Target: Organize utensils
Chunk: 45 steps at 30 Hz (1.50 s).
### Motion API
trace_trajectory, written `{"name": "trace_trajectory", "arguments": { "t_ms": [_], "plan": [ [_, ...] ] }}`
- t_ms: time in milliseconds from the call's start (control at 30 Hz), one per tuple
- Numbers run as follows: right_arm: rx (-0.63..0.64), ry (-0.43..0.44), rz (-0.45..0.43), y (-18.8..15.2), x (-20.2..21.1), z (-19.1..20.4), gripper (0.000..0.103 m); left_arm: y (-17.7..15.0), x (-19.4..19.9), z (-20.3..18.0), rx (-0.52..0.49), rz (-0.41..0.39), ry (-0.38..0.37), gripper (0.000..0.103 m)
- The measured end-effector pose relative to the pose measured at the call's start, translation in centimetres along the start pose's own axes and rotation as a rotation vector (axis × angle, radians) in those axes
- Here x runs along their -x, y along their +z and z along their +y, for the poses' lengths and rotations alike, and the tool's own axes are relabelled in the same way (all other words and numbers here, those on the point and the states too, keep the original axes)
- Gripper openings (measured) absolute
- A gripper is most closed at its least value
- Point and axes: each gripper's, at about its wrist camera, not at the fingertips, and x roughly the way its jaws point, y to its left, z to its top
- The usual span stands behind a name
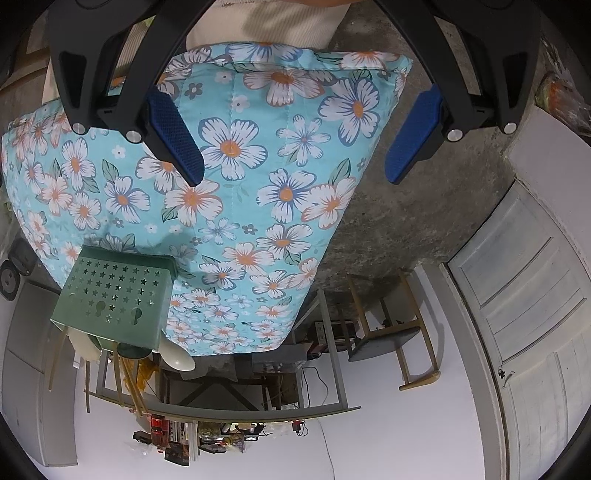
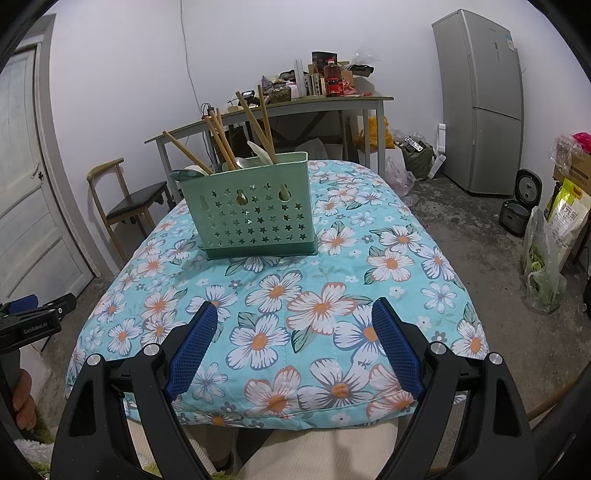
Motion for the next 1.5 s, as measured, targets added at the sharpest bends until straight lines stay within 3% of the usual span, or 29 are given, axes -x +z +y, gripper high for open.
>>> {"name": "trace_trajectory", "arguments": {
  "t_ms": [1500],
  "plan": [
    [0.001,0.003,0.000,0.14,-0.03,0.07,0.083,-0.06,-0.25,0.18,-0.009,0.006,0.003,0.095]
  ]
}}
